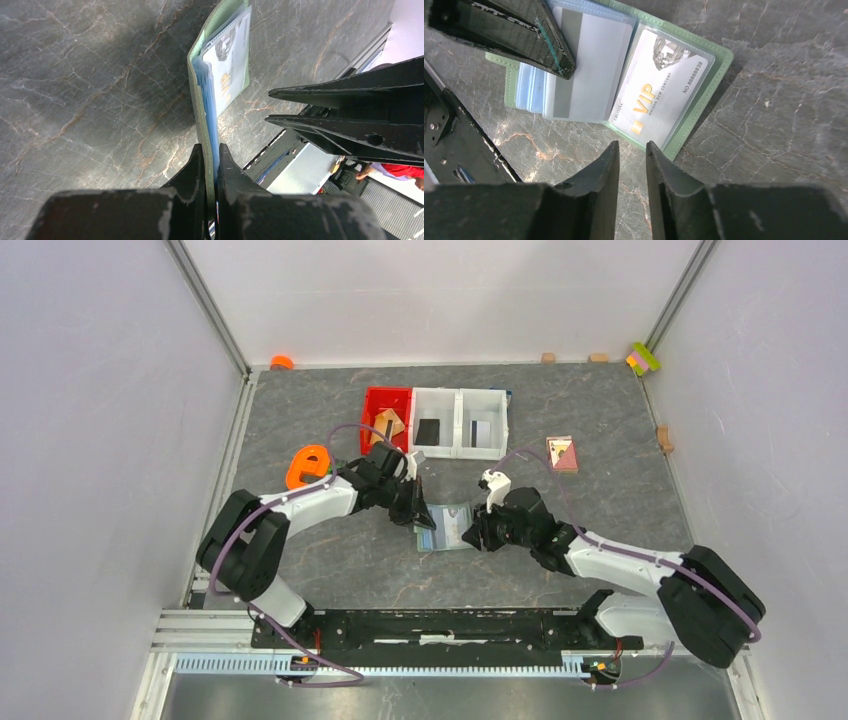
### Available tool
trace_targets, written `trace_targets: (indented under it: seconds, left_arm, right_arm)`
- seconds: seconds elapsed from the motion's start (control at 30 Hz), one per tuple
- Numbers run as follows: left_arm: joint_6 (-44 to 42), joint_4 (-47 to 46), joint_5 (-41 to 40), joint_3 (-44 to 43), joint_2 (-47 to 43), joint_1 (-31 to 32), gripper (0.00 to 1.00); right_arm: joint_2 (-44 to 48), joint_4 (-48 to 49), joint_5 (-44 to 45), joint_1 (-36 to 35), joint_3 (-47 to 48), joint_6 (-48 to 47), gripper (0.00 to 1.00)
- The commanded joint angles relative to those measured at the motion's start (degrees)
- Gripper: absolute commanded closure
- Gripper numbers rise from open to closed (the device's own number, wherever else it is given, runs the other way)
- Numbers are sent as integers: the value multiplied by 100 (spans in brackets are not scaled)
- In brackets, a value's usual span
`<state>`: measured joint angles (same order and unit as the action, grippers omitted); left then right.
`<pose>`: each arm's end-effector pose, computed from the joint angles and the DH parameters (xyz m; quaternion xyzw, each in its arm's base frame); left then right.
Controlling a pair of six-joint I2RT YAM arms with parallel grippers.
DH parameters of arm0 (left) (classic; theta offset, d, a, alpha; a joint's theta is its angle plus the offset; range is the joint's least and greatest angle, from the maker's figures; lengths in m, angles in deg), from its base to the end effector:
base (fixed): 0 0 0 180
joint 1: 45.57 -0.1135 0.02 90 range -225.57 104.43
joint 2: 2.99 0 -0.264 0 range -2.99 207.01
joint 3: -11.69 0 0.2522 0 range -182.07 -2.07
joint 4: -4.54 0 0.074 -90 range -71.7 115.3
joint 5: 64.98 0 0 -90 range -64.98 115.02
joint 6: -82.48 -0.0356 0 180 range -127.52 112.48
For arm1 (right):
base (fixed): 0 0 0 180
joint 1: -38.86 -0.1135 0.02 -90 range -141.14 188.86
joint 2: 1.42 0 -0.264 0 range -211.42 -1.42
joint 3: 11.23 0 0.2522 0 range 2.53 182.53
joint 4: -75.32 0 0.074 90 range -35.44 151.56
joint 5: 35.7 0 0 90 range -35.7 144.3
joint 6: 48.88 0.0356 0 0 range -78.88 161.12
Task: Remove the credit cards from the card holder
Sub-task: Remove the credit card from the card holder.
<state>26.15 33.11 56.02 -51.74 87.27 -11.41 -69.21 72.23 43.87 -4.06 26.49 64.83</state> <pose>0.2426 -0.1868 0.1776 0.0834 0.9197 -0.3716 0.0954 0.1638 0.1612 0.1719 -0.1888 0.8563 0.3271 0.3522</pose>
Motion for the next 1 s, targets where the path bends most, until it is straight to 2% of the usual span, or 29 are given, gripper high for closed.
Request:
trace_targets:
  seconds: [0.0,0.07,0.2,0.4,0.57,0.8,0.97]
  left_arm:
    - [-13,-181,163,-283,209,29,90]
    - [-48,-159,217,-313,291,26,90]
    - [-121,-119,272,-342,369,25,87]
    - [-140,-119,374,-330,353,22,77]
    - [-116,-145,456,-298,236,25,69]
    - [-62,-198,580,-238,131,22,67]
    - [-59,-198,617,-192,37,27,60]
  right_arm:
    - [-405,414,-103,-59,289,145,72]
    - [-601,435,-51,-81,359,190,79]
    - [-928,496,33,-85,449,243,87]
    - [-1268,509,141,-82,486,309,93]
    - [-1325,461,242,-85,421,319,95]
    - [-1292,436,260,-85,398,319,97]
    - [-1318,435,241,-85,390,326,98]
